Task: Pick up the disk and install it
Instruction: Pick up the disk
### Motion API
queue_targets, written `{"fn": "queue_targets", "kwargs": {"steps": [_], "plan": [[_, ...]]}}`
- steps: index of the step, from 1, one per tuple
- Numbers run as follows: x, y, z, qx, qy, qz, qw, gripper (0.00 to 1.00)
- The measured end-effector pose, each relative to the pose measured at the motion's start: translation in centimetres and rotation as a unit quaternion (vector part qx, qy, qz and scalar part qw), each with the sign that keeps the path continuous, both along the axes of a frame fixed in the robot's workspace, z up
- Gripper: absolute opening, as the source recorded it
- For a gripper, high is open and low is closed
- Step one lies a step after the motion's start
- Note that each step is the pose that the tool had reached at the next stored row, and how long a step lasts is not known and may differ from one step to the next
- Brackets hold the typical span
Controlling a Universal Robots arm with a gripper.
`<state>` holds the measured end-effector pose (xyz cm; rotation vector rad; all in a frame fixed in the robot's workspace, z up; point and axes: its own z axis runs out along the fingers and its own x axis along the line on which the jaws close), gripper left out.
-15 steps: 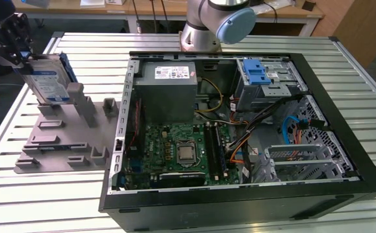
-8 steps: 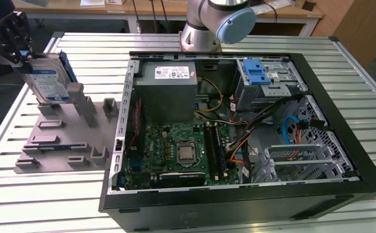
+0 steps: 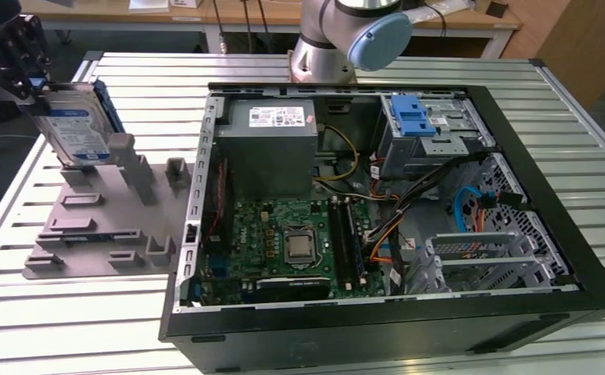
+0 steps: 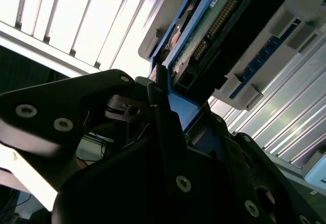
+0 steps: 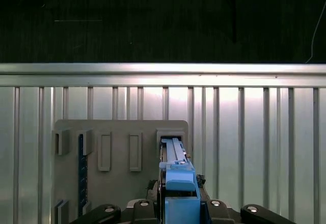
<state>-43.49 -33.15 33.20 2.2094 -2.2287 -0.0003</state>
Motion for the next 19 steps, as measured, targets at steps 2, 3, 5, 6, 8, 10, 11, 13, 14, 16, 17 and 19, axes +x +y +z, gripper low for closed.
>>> {"fn": "queue_targets", "kwargs": {"steps": [2,3,5,6,8,10,11,13,14,16,17,19], "plan": [[0.0,0.0,0.1,0.0,0.0,0.0,1.0,0.36],[0.0,0.0,0.15,0.0,0.0001,0.0,1.0,0.36],[0.0,0.0,0.25,0.0,0.0,0.0,1.0,0.36],[0.0,0.0,0.3,0.0,0.0,0.0,1.0,0.36],[0.0,0.0,0.38,0.0,0.0,0.0,1.0,0.36],[0.0,0.0,0.45,0.0,0.0,0.0,1.0,0.36],[0.0,0.0,0.49,0.0,0.0,0.0,1.0,0.36],[0.0,0.0,0.61,0.0,0.0001,0.0,1.0,0.36],[0.0,0.0,0.66,0.0,0.0001,0.0,1.0,0.36],[0.0,0.0,0.8,-0.0001,0.0001,0.0,1.0,0.36],[0.0,0.0,0.88,-0.0001,0.0001,0.0,1.0,0.36],[0.0,0.0,1.02,0.0,0.0001,0.0,1.0,0.36]]}}
